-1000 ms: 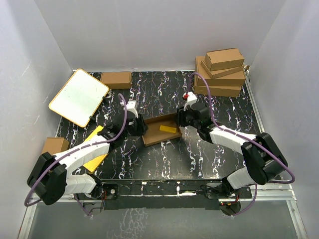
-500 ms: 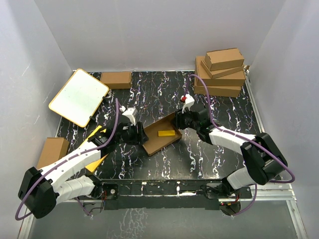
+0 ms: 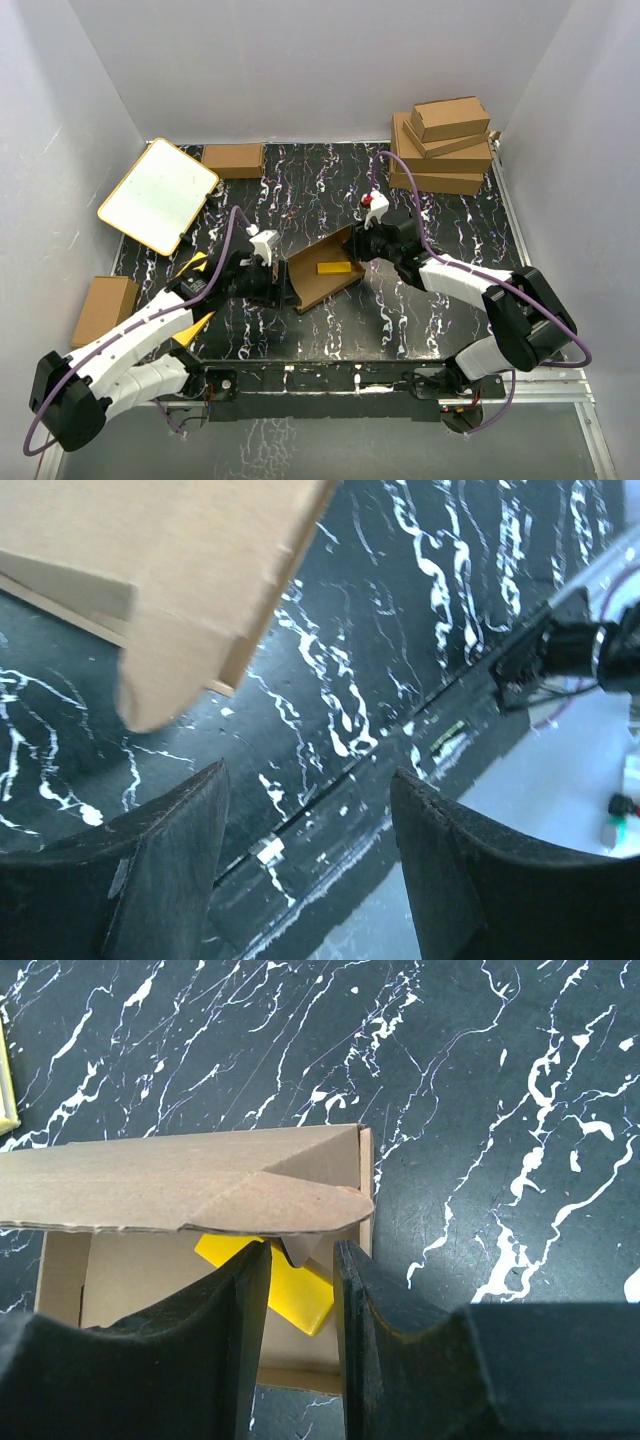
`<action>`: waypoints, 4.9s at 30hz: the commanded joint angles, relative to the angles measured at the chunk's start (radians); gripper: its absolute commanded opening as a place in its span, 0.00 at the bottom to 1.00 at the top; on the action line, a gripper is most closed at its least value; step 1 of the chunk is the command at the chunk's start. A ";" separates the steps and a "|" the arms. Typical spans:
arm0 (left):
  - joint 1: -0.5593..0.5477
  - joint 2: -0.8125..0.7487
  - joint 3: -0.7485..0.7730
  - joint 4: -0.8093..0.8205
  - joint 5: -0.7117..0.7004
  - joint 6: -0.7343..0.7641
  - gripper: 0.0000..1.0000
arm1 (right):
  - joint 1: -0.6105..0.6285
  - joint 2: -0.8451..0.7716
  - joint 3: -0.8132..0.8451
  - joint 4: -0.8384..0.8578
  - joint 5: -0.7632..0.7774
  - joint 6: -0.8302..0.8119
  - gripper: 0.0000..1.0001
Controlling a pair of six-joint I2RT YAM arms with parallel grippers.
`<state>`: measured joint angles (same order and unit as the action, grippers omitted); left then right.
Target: Fold the paper box
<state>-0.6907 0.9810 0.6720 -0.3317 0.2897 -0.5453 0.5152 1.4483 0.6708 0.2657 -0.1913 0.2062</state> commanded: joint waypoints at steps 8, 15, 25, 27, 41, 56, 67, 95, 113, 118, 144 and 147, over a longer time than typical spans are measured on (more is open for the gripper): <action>-0.003 -0.126 0.212 -0.023 0.266 0.063 0.62 | -0.063 -0.047 0.000 -0.033 -0.168 -0.205 0.37; -0.003 -0.045 0.363 -0.007 0.060 0.124 0.61 | -0.182 -0.095 0.041 -0.207 -0.469 -0.414 0.44; 0.055 0.262 0.552 -0.058 -0.023 0.300 0.57 | -0.359 -0.146 0.104 -0.559 -0.938 -0.878 0.55; 0.075 0.309 0.567 -0.052 -0.017 0.305 0.51 | -0.359 -0.144 0.093 -0.587 -0.988 -0.940 0.56; 0.117 0.437 0.525 0.009 0.149 0.264 0.38 | -0.359 -0.114 0.104 -0.609 -0.982 -0.950 0.54; 0.119 0.473 0.419 0.074 0.250 0.211 0.32 | -0.360 -0.099 0.107 -0.632 -0.996 -0.974 0.54; 0.119 0.513 0.365 0.114 0.297 0.183 0.31 | -0.359 -0.099 0.138 -0.710 -1.002 -1.043 0.54; 0.119 0.663 0.249 0.227 0.323 0.147 0.31 | -0.343 -0.082 0.130 -0.320 -1.038 -0.491 0.49; 0.120 0.680 0.206 0.274 0.325 0.120 0.30 | -0.134 0.291 0.370 -0.611 -0.641 -0.615 0.27; 0.119 0.680 0.190 0.290 0.324 0.110 0.30 | -0.135 0.330 0.377 -0.628 -0.605 -0.619 0.26; 0.128 -0.034 -0.292 0.743 -0.047 -0.229 0.83 | -0.287 0.288 0.363 -0.450 -0.875 -0.379 0.56; 0.130 -0.114 -0.385 0.761 -0.107 -0.287 0.92 | -0.288 0.376 0.409 -0.490 -0.836 -0.376 0.54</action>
<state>-0.5701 0.9474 0.3706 0.3317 0.2958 -0.7166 0.2245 1.7458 1.0080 -0.2375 -1.0405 -0.2207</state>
